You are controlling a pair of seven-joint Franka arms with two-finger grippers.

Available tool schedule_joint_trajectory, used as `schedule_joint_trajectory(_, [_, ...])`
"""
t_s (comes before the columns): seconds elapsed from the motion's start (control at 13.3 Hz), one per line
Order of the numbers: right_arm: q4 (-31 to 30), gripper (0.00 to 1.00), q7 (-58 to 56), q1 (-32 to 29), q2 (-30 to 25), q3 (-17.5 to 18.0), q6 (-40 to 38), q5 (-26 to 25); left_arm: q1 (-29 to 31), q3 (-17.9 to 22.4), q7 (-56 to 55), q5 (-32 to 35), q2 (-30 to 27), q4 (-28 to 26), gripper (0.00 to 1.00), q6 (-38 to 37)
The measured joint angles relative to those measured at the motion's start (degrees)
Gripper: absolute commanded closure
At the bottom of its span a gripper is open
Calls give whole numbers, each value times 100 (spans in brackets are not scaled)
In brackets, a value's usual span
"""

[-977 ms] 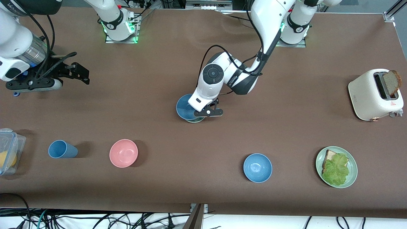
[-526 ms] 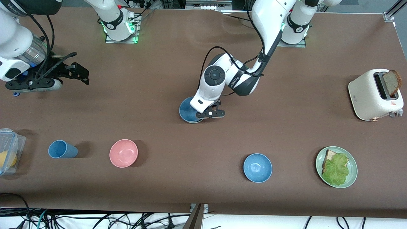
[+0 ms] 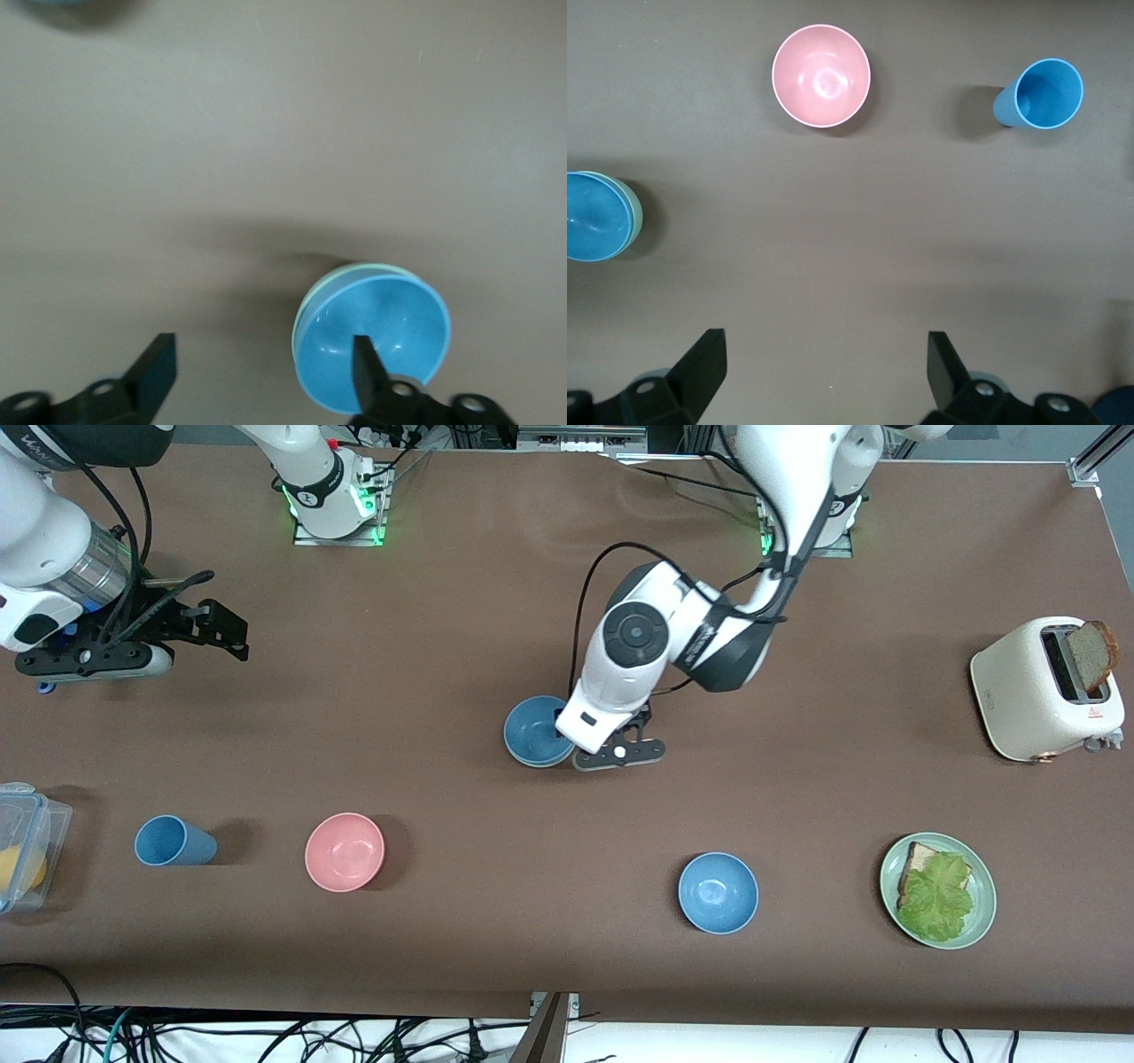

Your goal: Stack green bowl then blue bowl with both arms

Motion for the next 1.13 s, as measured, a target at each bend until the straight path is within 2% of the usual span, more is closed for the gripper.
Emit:
schedule_joint_trajectory(0.15, [0,0,-3,0,1,0,-1,-4,347,33,271,1,-419,81,0,-398])
schedule_joint_trajectory(0.68, [1,0,-12,0,1,6,-1,-87,2195,33,2998,389,-1567,96,0,-2244])
schedule_joint_trajectory(0.83, [1,0,-14,0,1,6,-1,-94,2761,-76,3662,394,-1788,85,0,-2491])
schedule_joint_trajectory(1.13, [1,0,-16,-1,4,6,-13,-95,3512,-443,4026,465,-2134,-82,0,-2798])
